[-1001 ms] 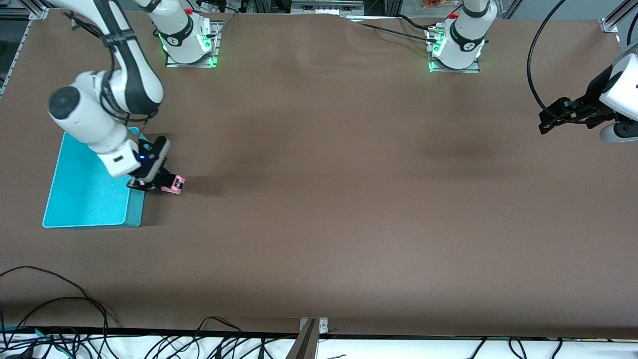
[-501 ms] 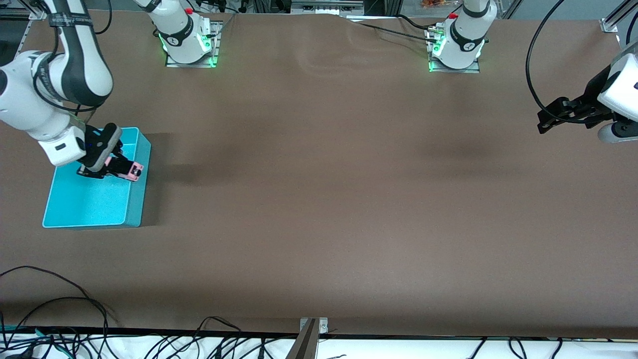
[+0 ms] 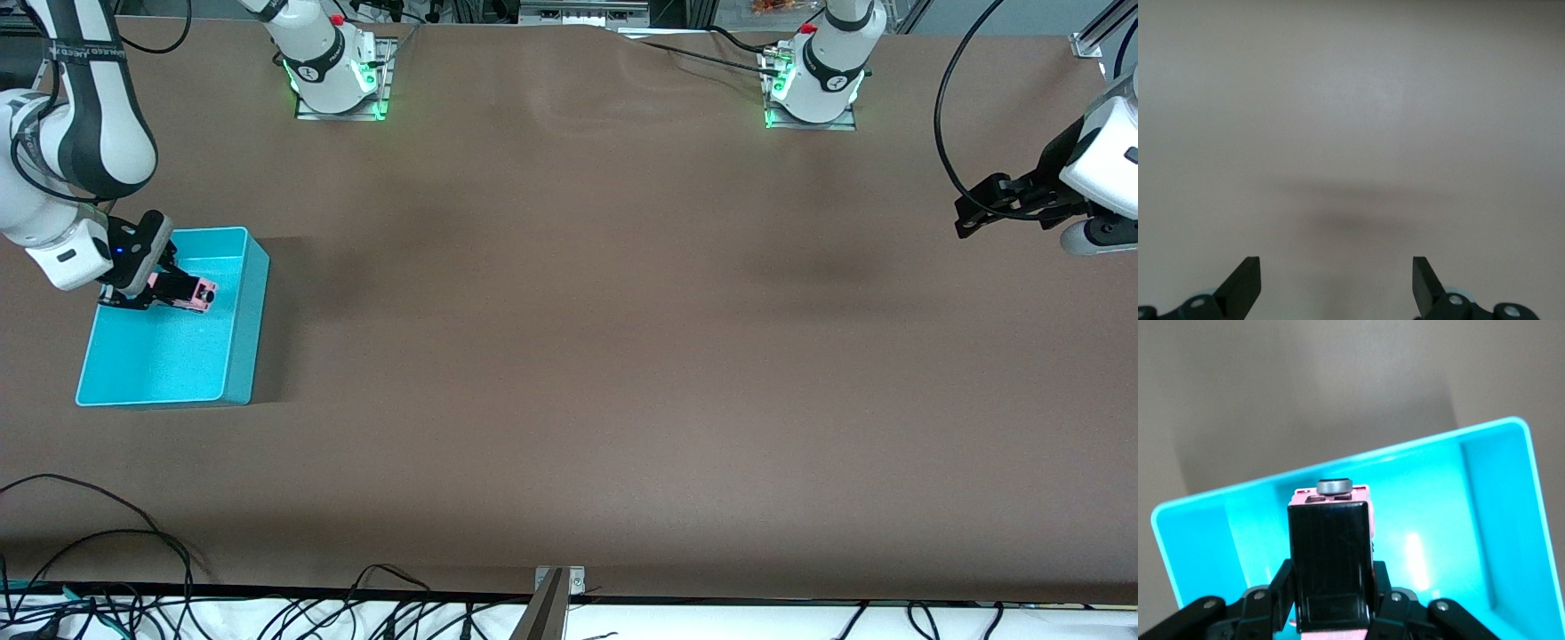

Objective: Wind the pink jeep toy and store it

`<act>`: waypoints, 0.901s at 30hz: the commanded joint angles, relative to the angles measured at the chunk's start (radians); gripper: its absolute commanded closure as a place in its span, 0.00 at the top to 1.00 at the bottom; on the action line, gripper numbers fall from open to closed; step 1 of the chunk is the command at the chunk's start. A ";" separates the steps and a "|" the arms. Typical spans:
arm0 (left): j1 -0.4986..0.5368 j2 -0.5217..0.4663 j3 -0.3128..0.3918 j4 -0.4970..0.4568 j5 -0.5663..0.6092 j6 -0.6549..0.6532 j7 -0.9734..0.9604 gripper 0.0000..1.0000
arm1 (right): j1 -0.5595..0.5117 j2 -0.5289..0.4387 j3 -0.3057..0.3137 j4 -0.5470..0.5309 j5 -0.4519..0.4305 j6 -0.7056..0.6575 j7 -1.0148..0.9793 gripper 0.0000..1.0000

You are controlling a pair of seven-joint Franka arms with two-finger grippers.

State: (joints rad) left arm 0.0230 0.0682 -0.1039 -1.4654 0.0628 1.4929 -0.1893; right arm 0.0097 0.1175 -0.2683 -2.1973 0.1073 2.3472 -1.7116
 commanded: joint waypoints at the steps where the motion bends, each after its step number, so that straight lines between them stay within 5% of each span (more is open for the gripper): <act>1: -0.002 0.002 0.000 0.014 0.003 -0.013 -0.009 1.00 | -0.005 0.008 -0.023 0.005 0.020 -0.013 -0.060 0.10; 27: 0.003 0.002 0.000 0.014 0.005 -0.013 -0.007 1.00 | -0.062 0.165 -0.023 -0.004 0.022 0.030 -0.287 0.10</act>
State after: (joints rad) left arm 0.0235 0.0684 -0.1033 -1.4653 0.0628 1.4929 -0.1893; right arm -0.0328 0.2752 -0.2912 -2.2041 0.1073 2.3678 -1.9134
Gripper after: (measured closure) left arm 0.000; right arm 0.498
